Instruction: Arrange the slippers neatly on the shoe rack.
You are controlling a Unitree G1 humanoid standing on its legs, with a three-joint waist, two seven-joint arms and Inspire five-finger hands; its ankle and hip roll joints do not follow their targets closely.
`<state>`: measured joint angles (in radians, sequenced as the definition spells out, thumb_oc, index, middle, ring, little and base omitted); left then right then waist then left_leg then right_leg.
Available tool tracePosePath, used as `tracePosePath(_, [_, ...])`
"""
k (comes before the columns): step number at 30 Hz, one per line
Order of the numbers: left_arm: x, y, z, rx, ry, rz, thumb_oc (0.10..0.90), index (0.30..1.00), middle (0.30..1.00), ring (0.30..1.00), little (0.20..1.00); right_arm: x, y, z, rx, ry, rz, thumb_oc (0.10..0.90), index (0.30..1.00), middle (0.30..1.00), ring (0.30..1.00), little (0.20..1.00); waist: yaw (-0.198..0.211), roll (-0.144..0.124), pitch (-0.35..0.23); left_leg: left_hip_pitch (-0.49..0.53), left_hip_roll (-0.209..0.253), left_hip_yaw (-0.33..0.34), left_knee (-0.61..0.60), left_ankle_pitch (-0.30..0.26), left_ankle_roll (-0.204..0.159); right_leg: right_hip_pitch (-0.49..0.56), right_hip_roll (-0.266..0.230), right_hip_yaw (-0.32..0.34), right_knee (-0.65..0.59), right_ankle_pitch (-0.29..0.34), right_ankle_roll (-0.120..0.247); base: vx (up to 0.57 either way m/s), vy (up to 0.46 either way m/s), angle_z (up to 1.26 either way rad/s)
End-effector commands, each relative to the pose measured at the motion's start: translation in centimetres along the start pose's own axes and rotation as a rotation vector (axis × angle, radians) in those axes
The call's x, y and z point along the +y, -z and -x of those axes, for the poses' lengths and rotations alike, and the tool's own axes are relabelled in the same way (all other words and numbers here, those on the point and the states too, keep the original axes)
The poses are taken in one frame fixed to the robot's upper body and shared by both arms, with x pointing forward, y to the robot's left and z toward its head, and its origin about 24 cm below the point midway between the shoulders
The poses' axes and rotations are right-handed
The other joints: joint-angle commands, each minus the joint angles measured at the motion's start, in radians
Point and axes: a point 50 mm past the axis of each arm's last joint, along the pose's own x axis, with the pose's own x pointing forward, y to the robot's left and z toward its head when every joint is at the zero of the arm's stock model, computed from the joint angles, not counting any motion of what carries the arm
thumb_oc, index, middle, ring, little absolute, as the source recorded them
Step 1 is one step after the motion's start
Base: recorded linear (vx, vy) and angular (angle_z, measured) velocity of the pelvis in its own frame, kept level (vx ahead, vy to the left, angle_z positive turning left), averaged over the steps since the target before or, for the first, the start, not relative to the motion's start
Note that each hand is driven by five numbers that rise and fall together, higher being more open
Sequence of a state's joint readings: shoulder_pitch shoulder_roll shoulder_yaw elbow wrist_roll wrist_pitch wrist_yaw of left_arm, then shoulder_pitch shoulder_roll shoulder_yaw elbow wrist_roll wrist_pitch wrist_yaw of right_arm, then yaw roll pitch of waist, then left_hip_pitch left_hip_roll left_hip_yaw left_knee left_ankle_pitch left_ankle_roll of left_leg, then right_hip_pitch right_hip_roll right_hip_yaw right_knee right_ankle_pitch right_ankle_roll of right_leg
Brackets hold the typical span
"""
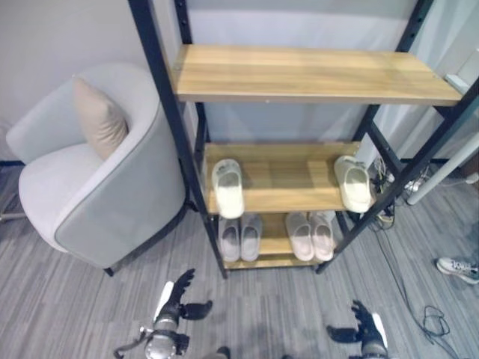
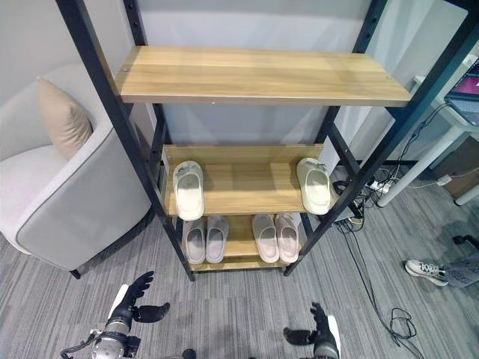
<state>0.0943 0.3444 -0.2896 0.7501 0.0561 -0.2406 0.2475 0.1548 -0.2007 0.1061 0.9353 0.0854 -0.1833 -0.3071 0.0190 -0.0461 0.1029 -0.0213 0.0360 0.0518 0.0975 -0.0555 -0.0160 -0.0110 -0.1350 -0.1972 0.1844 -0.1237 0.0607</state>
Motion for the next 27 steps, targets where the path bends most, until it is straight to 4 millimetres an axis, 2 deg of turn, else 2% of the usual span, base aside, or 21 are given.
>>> tracePosePath(1, [0.2,-4.1,-1.0,-0.226,0.019,-0.110,0.800,0.900,0.900,0.900,0.900,-1.7,-4.6,-0.7,-0.209,0.078,-0.147,0.800,0.900,0.900,0.900,0.900,-0.014,0.060,-0.045,0.083,0.057,-0.011,-0.171,0.070,-0.033,-0.050,0.000,0.039,0.060,0.050,0.086,0.03,-0.136,-0.05])
tracePosePath(3, [1.5,-5.2,-1.5,-0.287,0.013,-0.220,0.800,0.900,0.900,0.900,0.900,-1.9,-4.3,-0.4,-0.207,0.088,-0.209,0.800,0.900,0.900,0.900,0.900,-0.038,0.076,-0.036,0.075,0.064,-0.036,-0.175,0.070,-0.033,-0.062,0.009,0.141,0.094,0.036,0.102,-0.03,-0.177,0.06])
tracePosePath(4, [1.6,-5.7,-2.0,-0.306,0.010,-0.283,0.800,0.900,0.900,0.900,0.900,-2.1,-4.5,-0.6,-0.205,0.084,-0.227,0.800,0.900,0.900,0.900,0.900,-0.038,0.078,-0.026,0.067,0.067,-0.034,-0.171,0.073,-0.036,-0.061,0.000,0.166,0.082,0.033,0.097,-0.07,-0.292,0.36])
tracePosePath(5, [2.1,-6.4,-2.5,-0.328,0.000,-0.346,0.800,0.900,0.900,0.900,0.900,-1.8,-4.7,-0.7,-0.213,0.056,-0.220,0.800,0.900,0.900,0.900,0.900,-0.040,0.076,-0.035,0.051,0.072,-0.039,-0.175,0.087,-0.053,-0.032,0.009,0.187,0.000,0.012,0.084,-0.05,-0.215,0.43])
tracePosePath(6, [2.1,-6.4,-2.5,-0.328,0.000,-0.346,0.800,0.900,0.900,0.900,0.900,-1.8,-4.7,-0.7,-0.213,0.056,-0.220,0.800,0.900,0.900,0.900,0.900,-0.041,0.077,-0.035,0.051,0.073,-0.040,-0.175,0.088,-0.054,-0.030,0.010,0.186,-0.004,0.014,0.083,-0.04,-0.265,0.43])
tracePosePath(7, [2.4,-6.5,-2.5,-0.336,-0.020,-0.337,0.800,0.900,0.900,0.900,0.900,-1.9,-4.8,-0.7,-0.224,0.042,-0.197,0.800,0.900,0.900,0.900,0.900,-0.038,0.078,-0.039,0.044,0.092,-0.039,-0.175,0.105,-0.073,-0.021,0.024,0.180,-0.027,0.008,0.074,-0.03,-0.233,0.14])
tracePosePath(10, [1.9,-7.3,-1.8,-0.399,0.028,-0.338,0.800,0.900,0.900,0.900,0.900,-2.6,-4.6,-0.3,-0.258,0.023,-0.139,0.800,0.900,0.900,0.900,0.900,-0.034,0.069,-0.037,0.010,0.141,-0.059,-0.158,0.150,-0.109,0.037,0.068,0.156,-0.130,0.017,0.042,-0.06,-0.315,0.14])
tracePosePath(11, [4.2,-9.0,0.3,-0.512,0.028,-0.282,0.800,0.900,0.900,0.900,0.900,-4.1,-4.4,-0.4,-0.258,0.053,-0.140,0.800,0.900,0.900,0.900,0.900,-0.010,0.069,-0.014,-0.016,0.141,-0.069,-0.125,0.157,-0.101,0.049,0.067,0.139,-0.139,0.020,0.035,-0.08,-0.257,0.17])
tracePosePath(12, [3.0,-6.4,0.3,-0.418,0.074,-0.310,0.800,0.900,0.900,0.900,0.900,-3.8,-4.6,-0.5,-0.260,0.037,-0.121,0.800,0.900,0.900,0.900,0.900,-0.017,0.057,-0.007,-0.033,0.135,-0.062,-0.100,0.148,-0.096,0.059,0.065,0.132,-0.149,0.018,0.029,-0.06,-0.151,0.15])
tracePosePath(13, [2.8,-6.4,0.2,-0.421,0.073,-0.310,0.800,0.900,0.900,0.900,0.900,-3.9,-4.6,-0.5,-0.261,0.038,-0.121,0.800,0.900,0.900,0.900,0.900,-0.019,0.057,-0.007,-0.037,0.133,-0.065,-0.094,0.145,-0.095,0.061,0.063,0.129,-0.151,0.017,0.030,-0.05,-0.162,0.38])
tracePosePath(14, [1.7,-5.9,-0.5,-0.381,0.129,-0.321,0.800,0.900,0.900,0.900,0.900,-4.3,-4.9,-0.3,-0.284,0.018,-0.130,0.800,0.900,0.900,0.900,0.900,-0.030,0.042,0.000,-0.064,0.091,-0.021,-0.049,0.111,-0.077,0.072,0.060,0.115,-0.173,0.026,0.027,-0.05,-0.139,0.67])
tracePosePath(16, [1.4,-7.1,-0.6,-0.414,0.125,-0.299,0.800,0.900,0.900,0.900,0.900,-4.7,-4.5,-0.5,-0.249,0.039,-0.177,0.800,0.900,0.900,0.900,0.900,-0.031,0.038,-0.003,-0.090,0.035,0.028,-0.023,0.071,-0.047,0.074,0.054,0.102,-0.185,0.032,0.028,-0.04,-0.124,0.57])
tracePosePath(19, [0.6,-8.5,-0.3,-0.461,0.142,-0.225,0.800,0.900,0.900,0.900,0.900,-4.5,-4.5,-0.9,-0.222,0.061,-0.207,0.800,0.900,0.900,0.900,0.900,-0.032,0.045,-0.007,-0.128,-0.025,0.134,-0.038,0.060,-0.012,0.060,0.069,0.096,-0.182,0.035,0.027,0.01,-0.036,0.07])
tracePosePath(20, [0.1,-9.6,0.3,-0.528,0.196,-0.235,0.800,0.900,0.900,0.900,0.900,-4.9,-5.6,-1.2,-0.259,0.079,-0.163,0.800,0.900,0.900,0.900,0.900,-0.030,0.064,-0.021,-0.087,-0.045,0.137,-0.111,0.049,0.012,0.044,0.093,0.101,-0.168,0.024,0.030,0.10,0.039,0.28])
tracePosePath(21, [0.0,-10.1,0.6,-0.553,0.226,-0.230,0.800,0.900,0.900,0.900,0.900,-5.2,-6.1,-1.2,-0.279,0.102,-0.163,0.800,0.900,0.900,0.900,0.900,-0.031,0.069,-0.025,-0.071,-0.052,0.128,-0.122,0.050,0.018,0.046,0.098,0.106,-0.163,0.018,0.030,0.14,0.058,-0.01])
tracePosePath(22, [-0.1,-11.0,0.9,-0.595,0.248,-0.201,0.800,0.900,0.900,0.900,0.900,-5.5,-6.6,-1.1,-0.301,0.125,-0.196,0.800,0.900,0.900,0.900,0.900,-0.035,0.069,-0.027,-0.068,-0.057,0.118,-0.124,0.053,0.017,0.051,0.099,0.106,-0.159,0.015,0.029,0.18,0.064,-0.35])
tracePosePath(23, [-0.3,-12.9,1.4,-0.661,0.302,-0.136,0.800,0.900,0.900,0.900,0.900,-5.7,-6.3,-1.3,-0.272,0.154,-0.298,0.800,0.900,0.900,0.900,0.900,-0.041,0.067,-0.040,-0.049,-0.061,0.121,-0.137,0.052,0.023,0.058,0.099,0.105,-0.153,0.007,0.030,0.23,0.090,-0.27])
tracePosePath(24, [-0.8,-14.7,1.7,-0.719,0.378,-0.124,0.800,0.900,0.900,0.900,0.900,-5.3,-6.3,-1.4,-0.258,0.135,-0.311,0.800,0.900,0.900,0.900,0.900,-0.043,0.066,-0.049,-0.025,-0.068,0.114,-0.162,0.046,0.035,0.062,0.101,0.106,-0.120,-0.011,0.033,0.20,0.080,-0.08])
tracePosePath(25, [-0.8,-14.8,1.7,-0.719,0.379,-0.124,0.800,0.900,0.900,0.900,0.900,-5.3,-6.3,-1.4,-0.258,0.135,-0.312,0.800,0.900,0.900,0.900,0.900,-0.042,0.066,-0.047,-0.022,-0.068,0.113,-0.164,0.047,0.036,0.061,0.100,0.106,-0.115,-0.015,0.034,0.11,0.068,0.08])
tracePosePath(27, [-1.6,-16.7,2.1,-0.790,0.474,-0.166,0.800,0.900,0.900,0.900,0.900,-5.3,-6.7,-1.7,-0.261,0.126,-0.238,0.800,0.900,0.900,0.900,0.900,-0.049,0.068,-0.035,-0.002,-0.067,0.109,-0.174,0.038,0.050,0.010,0.100,0.099,0.043,-0.032,0.049,0.03,0.064,0.04])
